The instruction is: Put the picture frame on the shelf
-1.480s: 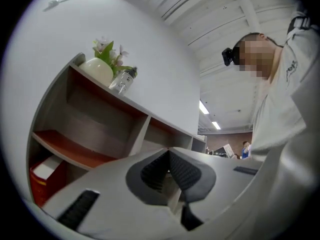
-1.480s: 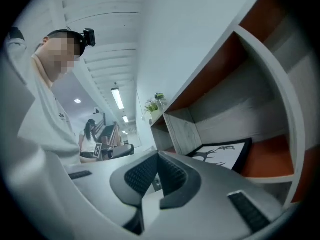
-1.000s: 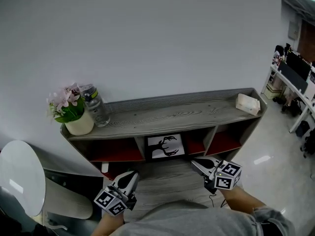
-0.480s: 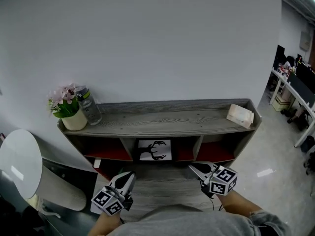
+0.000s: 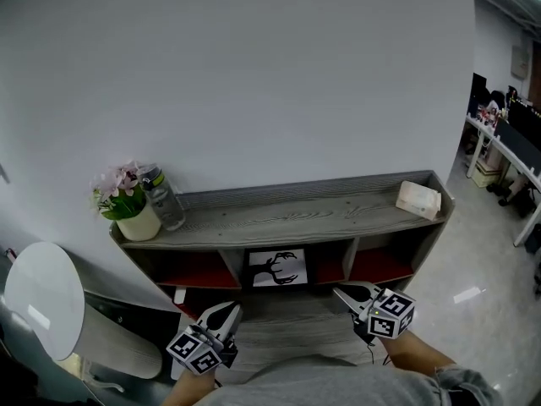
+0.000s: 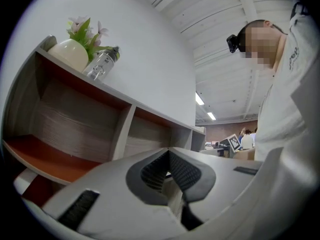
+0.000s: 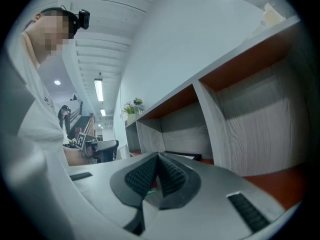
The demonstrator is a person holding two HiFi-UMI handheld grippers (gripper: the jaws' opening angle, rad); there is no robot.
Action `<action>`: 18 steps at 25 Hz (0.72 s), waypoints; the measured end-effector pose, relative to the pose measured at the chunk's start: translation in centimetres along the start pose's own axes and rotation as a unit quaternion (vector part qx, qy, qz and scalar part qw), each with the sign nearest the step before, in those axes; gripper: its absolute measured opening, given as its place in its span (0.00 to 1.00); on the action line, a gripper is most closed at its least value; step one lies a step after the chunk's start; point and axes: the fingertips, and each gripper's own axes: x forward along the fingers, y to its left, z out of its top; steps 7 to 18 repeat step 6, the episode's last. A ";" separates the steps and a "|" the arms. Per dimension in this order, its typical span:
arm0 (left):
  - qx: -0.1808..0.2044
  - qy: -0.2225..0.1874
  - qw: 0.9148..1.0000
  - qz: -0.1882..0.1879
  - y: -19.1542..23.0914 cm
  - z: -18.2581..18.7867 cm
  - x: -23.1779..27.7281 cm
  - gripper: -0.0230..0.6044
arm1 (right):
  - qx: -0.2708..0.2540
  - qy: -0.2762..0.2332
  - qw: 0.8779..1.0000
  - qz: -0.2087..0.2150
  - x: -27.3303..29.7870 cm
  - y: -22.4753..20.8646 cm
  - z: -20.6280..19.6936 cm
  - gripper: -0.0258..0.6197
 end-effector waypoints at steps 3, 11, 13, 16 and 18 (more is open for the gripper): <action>0.008 0.000 1.000 -0.009 0.4 0.3 0.4 0.05 | -0.002 -0.001 1.000 -0.003 0.6 0.2 0.0 0.06; 0.015 0.003 1.000 -0.017 0.8 0.5 0.4 0.05 | -0.005 -0.005 1.000 -0.006 1.1 0.6 -0.1 0.06; 0.015 0.003 1.000 -0.017 0.8 0.5 0.4 0.05 | -0.005 -0.005 1.000 -0.006 1.1 0.6 -0.1 0.06; 0.015 0.003 1.000 -0.017 0.8 0.5 0.4 0.05 | -0.005 -0.005 1.000 -0.006 1.1 0.6 -0.1 0.06; 0.015 0.003 1.000 -0.017 0.8 0.5 0.4 0.05 | -0.005 -0.005 1.000 -0.006 1.1 0.6 -0.1 0.06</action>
